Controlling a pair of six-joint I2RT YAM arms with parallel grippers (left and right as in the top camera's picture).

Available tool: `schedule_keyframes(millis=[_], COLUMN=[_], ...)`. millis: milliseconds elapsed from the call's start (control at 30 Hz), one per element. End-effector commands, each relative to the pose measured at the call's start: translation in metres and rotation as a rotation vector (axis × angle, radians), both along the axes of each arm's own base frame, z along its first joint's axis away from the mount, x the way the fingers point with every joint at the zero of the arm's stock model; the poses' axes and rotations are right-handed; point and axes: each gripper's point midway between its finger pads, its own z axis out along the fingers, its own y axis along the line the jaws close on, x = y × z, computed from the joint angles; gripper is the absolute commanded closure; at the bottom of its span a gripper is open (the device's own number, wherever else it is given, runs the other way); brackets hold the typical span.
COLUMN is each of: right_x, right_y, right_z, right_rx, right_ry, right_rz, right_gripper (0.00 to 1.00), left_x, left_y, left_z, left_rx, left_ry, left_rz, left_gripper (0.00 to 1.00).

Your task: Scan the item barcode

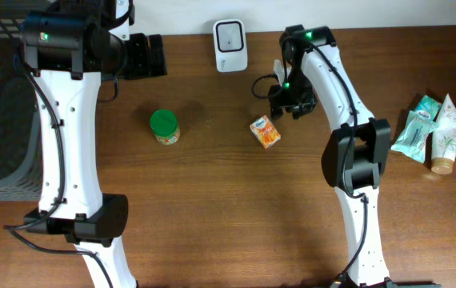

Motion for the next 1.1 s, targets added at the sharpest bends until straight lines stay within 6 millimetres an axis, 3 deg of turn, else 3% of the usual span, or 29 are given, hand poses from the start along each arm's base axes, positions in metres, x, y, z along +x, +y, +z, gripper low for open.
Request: schedule_keyframes(millis=[0, 67, 233, 400, 567, 700, 800, 867, 933, 1067], right_x=[-0.005, -0.012, -0.017, -0.015, -0.018, -0.023, -0.015, -0.013, -0.013, 0.0], right_y=[0.004, 0.0, 0.03, 0.023, 0.028, 0.027, 0.029, 0.042, 0.047, 0.048], right_z=[0.005, -0.009, -0.02, -0.021, -0.03, -0.058, -0.07, -0.068, -0.064, -0.032], right_rx=[-0.097, -0.22, -0.282, -0.349, -0.338, -0.346, -0.331, -0.153, 0.023, 0.489], right_ry=[-0.027, -0.011, -0.051, -0.071, -0.053, -0.033, -0.068, -0.026, 0.019, 0.054], right_rz=[0.108, 0.075, 0.119, 0.079, 0.075, 0.072, 0.045, 0.037, 0.039, -0.013], right_gripper=[0.44, 0.44, 0.56, 0.68, 0.68, 0.68, 0.82, 0.96, 0.96, 0.96], left_x=[-0.003, -0.003, -0.003, -0.003, -0.003, -0.003, -0.003, -0.003, -0.003, -0.003], left_y=[-0.001, -0.001, -0.001, -0.001, -0.001, -0.001, -0.001, -0.001, -0.001, -0.001], left_z=[0.009, 0.009, 0.009, 0.009, 0.009, 0.009, 0.009, 0.009, 0.009, 0.009], left_rx=[0.004, 0.004, 0.004, 0.004, 0.004, 0.004, 0.004, 0.004, 0.004, 0.004], left_ry=[-0.026, -0.026, -0.026, -0.026, -0.026, -0.026, -0.026, -0.026, -0.026, -0.026], left_rz=[-0.017, -0.016, -0.016, -0.017, -0.016, -0.017, -0.016, -0.016, -0.016, -0.017], left_gripper=[0.01, 0.01, 0.01, 0.01, 0.01, 0.01, 0.01, 0.01, 0.01, 0.01])
